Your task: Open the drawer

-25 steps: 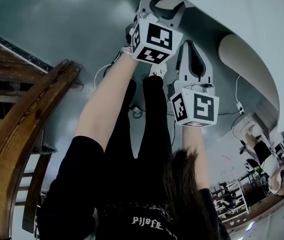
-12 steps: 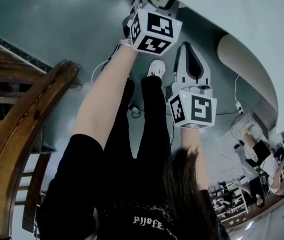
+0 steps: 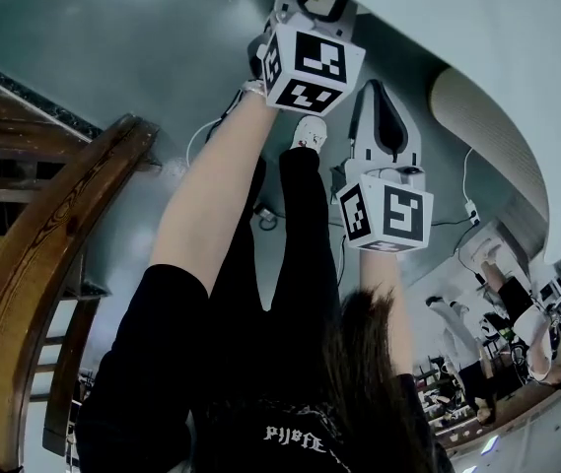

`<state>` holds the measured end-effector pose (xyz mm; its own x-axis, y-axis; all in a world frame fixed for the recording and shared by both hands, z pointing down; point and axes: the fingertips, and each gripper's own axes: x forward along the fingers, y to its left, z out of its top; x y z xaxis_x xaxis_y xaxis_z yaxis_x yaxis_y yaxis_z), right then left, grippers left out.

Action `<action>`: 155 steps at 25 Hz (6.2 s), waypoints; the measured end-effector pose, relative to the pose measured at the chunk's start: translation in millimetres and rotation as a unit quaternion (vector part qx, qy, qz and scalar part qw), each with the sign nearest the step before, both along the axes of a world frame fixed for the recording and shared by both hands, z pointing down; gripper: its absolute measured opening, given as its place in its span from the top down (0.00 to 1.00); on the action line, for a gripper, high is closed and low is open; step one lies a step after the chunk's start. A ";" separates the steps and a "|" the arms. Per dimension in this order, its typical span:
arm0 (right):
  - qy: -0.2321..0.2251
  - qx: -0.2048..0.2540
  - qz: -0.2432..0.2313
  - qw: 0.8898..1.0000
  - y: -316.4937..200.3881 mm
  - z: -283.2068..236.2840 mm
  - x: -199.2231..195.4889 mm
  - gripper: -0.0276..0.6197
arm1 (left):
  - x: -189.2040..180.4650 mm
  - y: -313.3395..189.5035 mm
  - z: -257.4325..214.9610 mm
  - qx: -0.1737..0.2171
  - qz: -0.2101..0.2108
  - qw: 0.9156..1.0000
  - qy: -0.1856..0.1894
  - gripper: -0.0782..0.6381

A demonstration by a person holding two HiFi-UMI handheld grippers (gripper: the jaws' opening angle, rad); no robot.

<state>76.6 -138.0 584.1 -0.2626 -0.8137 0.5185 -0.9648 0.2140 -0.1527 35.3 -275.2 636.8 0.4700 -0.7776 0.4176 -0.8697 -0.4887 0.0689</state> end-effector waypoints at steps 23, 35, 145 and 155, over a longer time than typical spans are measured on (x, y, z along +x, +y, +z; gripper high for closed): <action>0.006 -0.019 -0.009 1.000 13.4 3.9 -11.0 0.91 | -17.0 33.0 -1.3 -0.012 0.025 0.999 -0.017 0.73; 0.002 -0.016 -0.010 1.000 19.2 -6.8 3.3 0.91 | -22.9 53.9 0.5 -0.039 0.015 0.999 -0.026 0.73; -0.041 -0.078 -0.068 0.994 123.3 -44.9 -47.9 0.91 | -93.1 222.8 6.3 -0.180 0.010 0.980 -0.089 0.73; -0.041 -0.080 -0.061 0.994 122.3 -46.5 -46.3 0.91 | -94.4 229.3 6.5 -0.180 0.015 0.979 -0.096 0.73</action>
